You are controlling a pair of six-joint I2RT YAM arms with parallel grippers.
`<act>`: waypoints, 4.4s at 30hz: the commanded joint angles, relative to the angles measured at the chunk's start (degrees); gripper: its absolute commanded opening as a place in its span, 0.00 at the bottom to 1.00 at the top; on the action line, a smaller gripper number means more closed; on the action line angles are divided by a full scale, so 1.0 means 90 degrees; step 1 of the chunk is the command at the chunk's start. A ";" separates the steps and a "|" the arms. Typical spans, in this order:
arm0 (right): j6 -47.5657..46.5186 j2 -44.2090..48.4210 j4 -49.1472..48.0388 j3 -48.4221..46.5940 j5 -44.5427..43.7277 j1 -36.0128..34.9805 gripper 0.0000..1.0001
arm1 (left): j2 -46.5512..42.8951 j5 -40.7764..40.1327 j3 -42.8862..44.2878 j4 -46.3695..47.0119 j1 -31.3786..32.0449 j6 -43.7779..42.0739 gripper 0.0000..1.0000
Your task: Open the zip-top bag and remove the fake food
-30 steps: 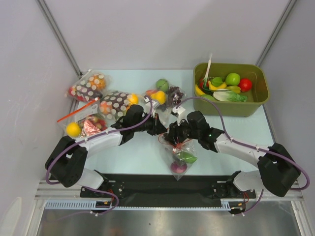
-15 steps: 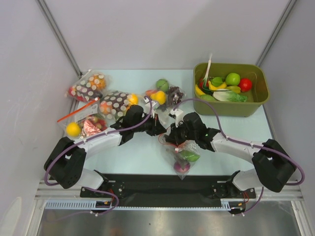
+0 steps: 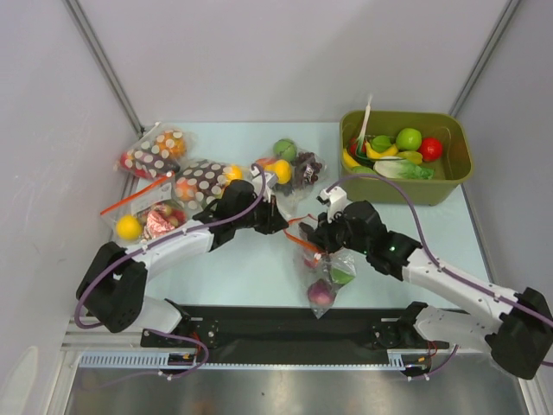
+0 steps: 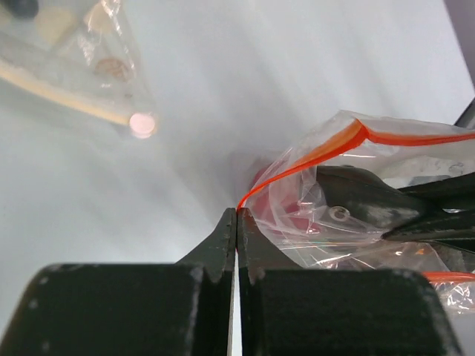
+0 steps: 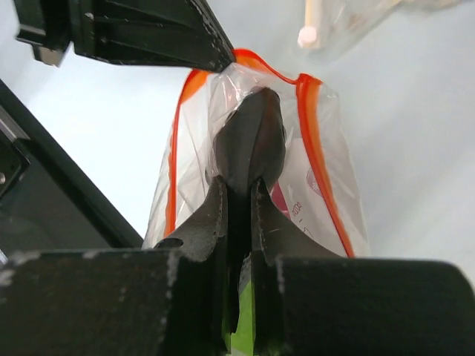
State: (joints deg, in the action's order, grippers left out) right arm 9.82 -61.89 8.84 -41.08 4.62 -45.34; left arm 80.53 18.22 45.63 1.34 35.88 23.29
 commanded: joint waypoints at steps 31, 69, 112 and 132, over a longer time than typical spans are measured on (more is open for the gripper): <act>0.0109 0.0910 -0.0533 0.0492 -0.1207 -0.0421 0.00 | -0.0110 0.0173 -0.0148 0.1344 0.0720 0.1670 0.80; 0.0383 0.1769 -0.0230 0.1312 -0.0261 0.0126 0.47 | 0.0300 0.1121 -0.0792 0.2664 0.0760 0.1895 0.00; 0.0451 0.2550 -0.0230 0.1156 0.0258 0.0819 0.00 | -0.0130 0.0564 -0.0753 0.1267 0.0633 0.0811 0.00; 0.0344 0.2296 -0.0914 0.1410 0.1460 0.0517 0.10 | 0.1227 0.0720 -0.0187 0.1550 0.0496 0.1133 0.00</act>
State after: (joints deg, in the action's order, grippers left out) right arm 12.75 -42.87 6.96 -26.98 14.00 -39.44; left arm 89.49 29.69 42.46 18.55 42.68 35.16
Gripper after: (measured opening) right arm 0.117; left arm 0.023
